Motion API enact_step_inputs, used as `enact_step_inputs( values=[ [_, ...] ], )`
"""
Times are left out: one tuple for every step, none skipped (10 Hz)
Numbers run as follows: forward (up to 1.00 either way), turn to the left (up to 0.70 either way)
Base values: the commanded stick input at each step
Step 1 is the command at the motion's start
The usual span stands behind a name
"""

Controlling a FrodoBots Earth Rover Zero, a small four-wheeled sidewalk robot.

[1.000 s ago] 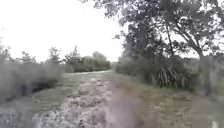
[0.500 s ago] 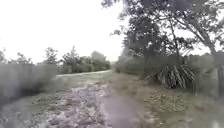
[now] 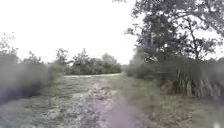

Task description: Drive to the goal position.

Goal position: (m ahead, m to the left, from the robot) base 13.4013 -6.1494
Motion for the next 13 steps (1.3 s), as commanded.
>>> enact_step_inputs(
  values=[
    [1.0, 0.25],
    [1.0, 0.22],
    [1.0, 0.0],
    [1.0, 0.0],
    [1.0, 0.0],
    [1.0, 0.0],
    [1.0, 0.0],
    [1.0, 0.0],
    [1.0, 0.0],
    [1.0, 0.0],
    [1.0, 0.0],
    [1.0, 0.0],
    [1.0, 0.0]
  ],
)
